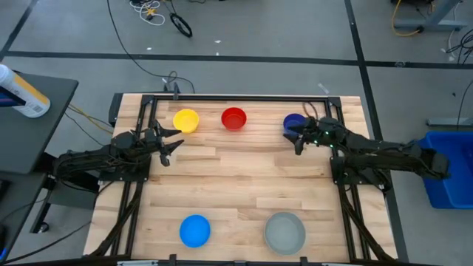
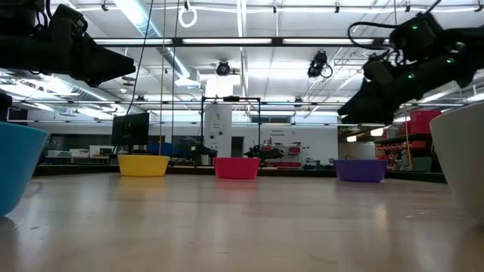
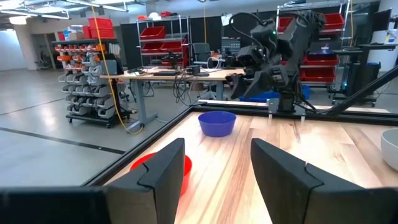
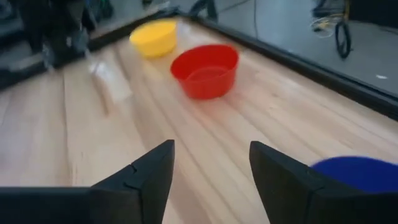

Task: Nest bowls inside each other
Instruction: Stack the blue bowl on the gray bowl

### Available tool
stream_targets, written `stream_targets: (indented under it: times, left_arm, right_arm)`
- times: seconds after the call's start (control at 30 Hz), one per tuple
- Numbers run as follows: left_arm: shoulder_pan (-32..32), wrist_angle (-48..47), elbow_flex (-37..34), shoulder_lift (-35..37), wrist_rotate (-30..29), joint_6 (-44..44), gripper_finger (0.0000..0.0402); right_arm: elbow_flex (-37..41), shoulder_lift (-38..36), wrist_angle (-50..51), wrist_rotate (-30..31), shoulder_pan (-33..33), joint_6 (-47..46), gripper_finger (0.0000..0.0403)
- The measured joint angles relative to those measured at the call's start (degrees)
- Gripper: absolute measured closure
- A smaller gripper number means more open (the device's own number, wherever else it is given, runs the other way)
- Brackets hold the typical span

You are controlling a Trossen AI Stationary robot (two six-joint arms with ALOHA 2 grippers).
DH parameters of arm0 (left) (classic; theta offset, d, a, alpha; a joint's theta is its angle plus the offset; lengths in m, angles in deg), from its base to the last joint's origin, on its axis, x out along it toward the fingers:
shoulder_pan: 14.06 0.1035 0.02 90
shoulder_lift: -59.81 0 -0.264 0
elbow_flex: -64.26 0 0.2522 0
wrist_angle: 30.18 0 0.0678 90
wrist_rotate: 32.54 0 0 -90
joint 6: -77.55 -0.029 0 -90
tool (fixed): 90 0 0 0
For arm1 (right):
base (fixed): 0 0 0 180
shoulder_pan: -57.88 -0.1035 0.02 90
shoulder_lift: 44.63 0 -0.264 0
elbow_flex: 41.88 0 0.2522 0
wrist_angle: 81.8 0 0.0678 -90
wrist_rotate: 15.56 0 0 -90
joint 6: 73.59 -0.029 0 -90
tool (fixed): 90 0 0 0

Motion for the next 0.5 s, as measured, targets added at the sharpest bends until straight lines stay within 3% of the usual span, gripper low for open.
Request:
stream_targets:
  times: [0.3, 0.5]
  left_arm:
    - [-0.01, -0.9, 0.0, 0.0, 0.01, -0.07, 0.021]
    - [0.0, -2.61, 0.0, 0.0, -0.02, 0.22, 0.021]
  right_arm:
    - [-15.23, 14.94, 21.15, 8.07, 0.0, 10.72, 0.0208]
    - [-20.98, 18.1, 28.92, 7.2, 2.68, 13.81, 0.02]
